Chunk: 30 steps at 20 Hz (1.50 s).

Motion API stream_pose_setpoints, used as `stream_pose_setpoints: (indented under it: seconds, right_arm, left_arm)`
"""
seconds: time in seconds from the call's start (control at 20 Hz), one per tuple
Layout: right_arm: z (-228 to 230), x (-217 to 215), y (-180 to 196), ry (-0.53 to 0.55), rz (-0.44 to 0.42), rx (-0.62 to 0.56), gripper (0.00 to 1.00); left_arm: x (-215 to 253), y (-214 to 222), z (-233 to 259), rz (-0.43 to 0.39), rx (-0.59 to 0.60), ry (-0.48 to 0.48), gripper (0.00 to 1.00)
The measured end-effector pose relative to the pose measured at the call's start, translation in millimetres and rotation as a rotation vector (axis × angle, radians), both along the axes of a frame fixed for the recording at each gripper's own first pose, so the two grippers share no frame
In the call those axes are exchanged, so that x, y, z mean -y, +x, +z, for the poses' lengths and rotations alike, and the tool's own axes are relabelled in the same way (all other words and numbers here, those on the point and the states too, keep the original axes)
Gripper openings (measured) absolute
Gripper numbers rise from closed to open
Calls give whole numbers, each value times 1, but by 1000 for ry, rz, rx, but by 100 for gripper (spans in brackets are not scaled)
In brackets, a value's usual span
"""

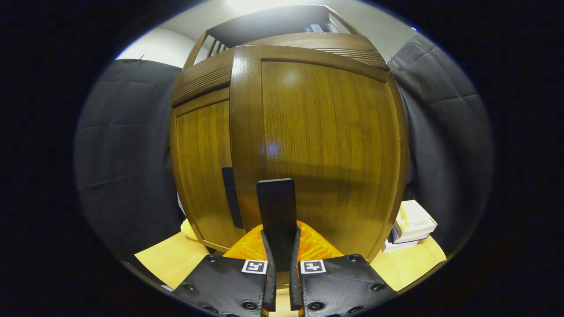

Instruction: Open the right door of the double-door shoe cabinet with the right hand, and open the left door with the left hand.

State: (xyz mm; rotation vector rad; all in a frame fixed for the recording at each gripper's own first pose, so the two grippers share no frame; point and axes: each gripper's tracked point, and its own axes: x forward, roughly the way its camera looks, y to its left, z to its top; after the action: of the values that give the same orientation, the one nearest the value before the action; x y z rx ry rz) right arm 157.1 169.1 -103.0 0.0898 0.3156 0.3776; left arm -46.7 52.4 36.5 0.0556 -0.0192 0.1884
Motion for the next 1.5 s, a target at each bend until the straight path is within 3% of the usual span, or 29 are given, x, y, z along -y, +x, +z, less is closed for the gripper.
stream_pose_setpoints:
  seconds: [0.5,1.5]
  right_arm:
    - [5,48,-41,-5,-7,-16,13]
    - [8,140,-74,-63,-79,-23,13]
  left_arm:
    - [16,-6,6,-116,3,-23,92]
    - [20,6,15,-299,-11,-68,92]
